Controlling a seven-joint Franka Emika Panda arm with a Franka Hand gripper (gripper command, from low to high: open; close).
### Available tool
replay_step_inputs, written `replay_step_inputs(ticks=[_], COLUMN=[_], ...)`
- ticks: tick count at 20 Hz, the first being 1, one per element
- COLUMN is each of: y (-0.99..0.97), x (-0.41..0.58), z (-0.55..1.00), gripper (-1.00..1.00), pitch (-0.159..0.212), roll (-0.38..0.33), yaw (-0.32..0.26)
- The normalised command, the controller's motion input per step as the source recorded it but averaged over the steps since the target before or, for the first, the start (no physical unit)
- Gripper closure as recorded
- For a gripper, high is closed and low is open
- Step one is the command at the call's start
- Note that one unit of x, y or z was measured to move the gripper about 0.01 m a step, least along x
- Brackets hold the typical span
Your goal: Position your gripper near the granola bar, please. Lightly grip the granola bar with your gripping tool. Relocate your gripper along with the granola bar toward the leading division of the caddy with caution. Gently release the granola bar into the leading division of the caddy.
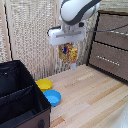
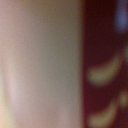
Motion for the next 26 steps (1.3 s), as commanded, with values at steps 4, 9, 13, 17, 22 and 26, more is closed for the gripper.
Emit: replay_step_inputs(ticks=[4, 9, 13, 17, 22, 26], y=[0.05, 0.44, 0.67, 0.69, 0.7, 0.69], x=[-0.059, -0.021, 0.0, 0.0, 0.0, 0.0], z=[0.6, 0.33, 0.12, 0.09, 0.12, 0.14], gripper=[1.0, 1.0, 1.0, 1.0, 1.0, 1.0], pitch=[-0.028, 0.007, 0.007, 0.0, 0.0, 0.0], roll=[0.135, 0.09, 0.031, 0.022, 0.018, 0.017], yaw=[-0.285, -0.177, -0.146, -0.15, -0.151, -0.156])
